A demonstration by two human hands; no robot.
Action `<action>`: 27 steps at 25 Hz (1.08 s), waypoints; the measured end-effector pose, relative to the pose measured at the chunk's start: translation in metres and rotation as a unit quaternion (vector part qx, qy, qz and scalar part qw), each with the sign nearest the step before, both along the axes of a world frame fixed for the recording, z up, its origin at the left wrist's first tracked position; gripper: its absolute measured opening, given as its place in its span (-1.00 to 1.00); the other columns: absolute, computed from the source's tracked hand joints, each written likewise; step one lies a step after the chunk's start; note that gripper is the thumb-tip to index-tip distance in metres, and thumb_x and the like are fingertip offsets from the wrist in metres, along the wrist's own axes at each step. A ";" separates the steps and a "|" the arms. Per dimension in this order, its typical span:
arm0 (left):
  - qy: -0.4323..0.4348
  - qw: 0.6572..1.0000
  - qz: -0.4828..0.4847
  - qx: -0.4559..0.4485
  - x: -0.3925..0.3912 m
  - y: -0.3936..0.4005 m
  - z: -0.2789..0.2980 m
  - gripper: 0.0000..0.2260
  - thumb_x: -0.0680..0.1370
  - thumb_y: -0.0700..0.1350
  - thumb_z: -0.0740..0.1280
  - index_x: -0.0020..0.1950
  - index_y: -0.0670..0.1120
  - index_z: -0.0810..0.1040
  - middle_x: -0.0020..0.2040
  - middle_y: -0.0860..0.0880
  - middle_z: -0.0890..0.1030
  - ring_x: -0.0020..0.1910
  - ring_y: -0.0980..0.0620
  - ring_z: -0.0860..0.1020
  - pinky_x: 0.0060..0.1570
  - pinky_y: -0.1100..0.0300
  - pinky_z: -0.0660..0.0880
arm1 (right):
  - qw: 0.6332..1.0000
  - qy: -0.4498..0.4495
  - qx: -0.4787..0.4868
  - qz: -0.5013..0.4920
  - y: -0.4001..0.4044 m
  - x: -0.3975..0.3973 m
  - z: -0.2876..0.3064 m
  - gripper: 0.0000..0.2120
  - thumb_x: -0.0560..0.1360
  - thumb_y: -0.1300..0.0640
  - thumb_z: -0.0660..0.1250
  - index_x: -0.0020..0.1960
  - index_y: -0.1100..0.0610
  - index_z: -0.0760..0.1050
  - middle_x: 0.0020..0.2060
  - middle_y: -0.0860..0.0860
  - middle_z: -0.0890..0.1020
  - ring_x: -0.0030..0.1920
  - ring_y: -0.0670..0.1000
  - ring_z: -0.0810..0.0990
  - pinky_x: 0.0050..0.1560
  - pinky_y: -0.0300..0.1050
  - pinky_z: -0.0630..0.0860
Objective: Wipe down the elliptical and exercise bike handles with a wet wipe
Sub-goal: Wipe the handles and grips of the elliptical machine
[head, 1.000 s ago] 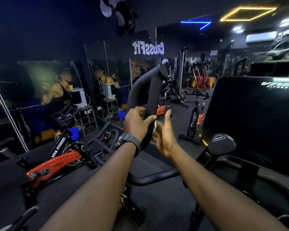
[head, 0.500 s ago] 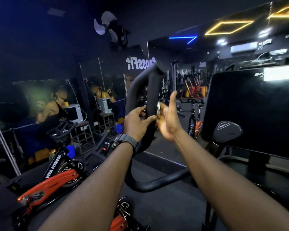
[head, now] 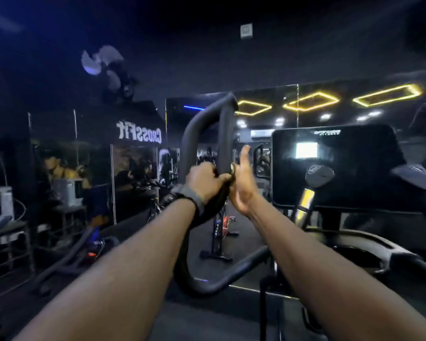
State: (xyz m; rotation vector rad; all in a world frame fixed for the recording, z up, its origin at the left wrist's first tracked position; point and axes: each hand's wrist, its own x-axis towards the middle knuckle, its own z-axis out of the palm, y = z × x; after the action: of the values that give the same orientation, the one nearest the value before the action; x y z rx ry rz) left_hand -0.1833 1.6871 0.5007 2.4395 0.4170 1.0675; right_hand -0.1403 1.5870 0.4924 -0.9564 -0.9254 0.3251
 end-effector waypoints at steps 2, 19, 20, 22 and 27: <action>0.015 1.000 -0.004 0.006 0.003 -0.003 0.004 -0.66 0.47 0.21 0.43 -0.15 -0.07 0.54 -0.05 -0.15 0.67 -0.02 -0.16 0.63 -0.09 0.13 0.50 | 0.999 0.004 0.001 -0.048 -0.006 0.011 0.022 -0.21 0.54 -0.44 -0.08 0.17 0.21 0.53 -0.23 0.05 0.64 -0.26 -0.04 0.61 -0.21 -0.16 0.57; 0.039 0.997 -0.072 0.013 -0.034 0.003 -0.026 -0.83 0.48 0.02 0.43 -0.08 -0.07 0.64 -0.05 -0.12 0.67 -0.01 -0.16 0.62 -0.03 0.11 0.55 | 0.677 -0.478 -0.195 -0.525 -0.019 -0.010 -0.042 -0.87 0.48 0.18 0.45 0.01 0.16 0.69 -0.17 0.05 0.63 -0.19 0.00 0.58 -0.11 -0.04 0.58; 0.045 0.996 -0.079 0.013 -0.034 0.007 -0.029 -0.81 0.46 0.05 0.46 -0.07 -0.05 0.65 -0.05 -0.09 0.68 -0.01 -0.11 0.62 0.00 0.12 0.56 | 0.680 -0.463 -0.198 -0.533 -0.017 -0.008 -0.023 -0.86 0.49 0.17 0.44 0.03 0.16 0.68 -0.14 0.05 0.63 -0.16 0.00 0.57 -0.07 -0.06 0.58; 0.048 0.994 -0.098 0.009 -0.033 0.013 -0.033 -0.79 0.43 0.08 0.50 -0.03 -0.01 0.66 -0.04 -0.02 0.70 0.00 -0.04 0.63 0.07 0.12 0.57 | 0.669 -0.418 -0.208 -0.578 -0.008 0.000 0.025 -0.83 0.52 0.14 0.42 0.08 0.13 0.67 -0.07 0.03 0.62 -0.09 -0.02 0.55 0.01 -0.10 0.55; 0.057 0.993 -0.097 0.036 -0.033 0.027 -0.040 -0.79 0.43 0.08 0.49 -0.04 0.00 0.66 -0.05 -0.10 0.68 -0.01 -0.14 0.63 -0.02 0.12 0.56 | 0.606 -0.567 -0.256 -0.495 -0.010 -0.020 -0.035 -0.85 0.45 0.25 0.46 0.01 0.15 0.68 -0.11 0.04 0.55 -0.15 0.02 0.55 -0.11 -0.03 0.59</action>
State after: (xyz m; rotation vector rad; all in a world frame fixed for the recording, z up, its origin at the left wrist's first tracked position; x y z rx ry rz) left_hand -0.2167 1.7139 0.4607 2.5514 0.1746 0.8797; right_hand -0.1603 1.5768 0.4574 -2.1465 -1.2402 -1.2200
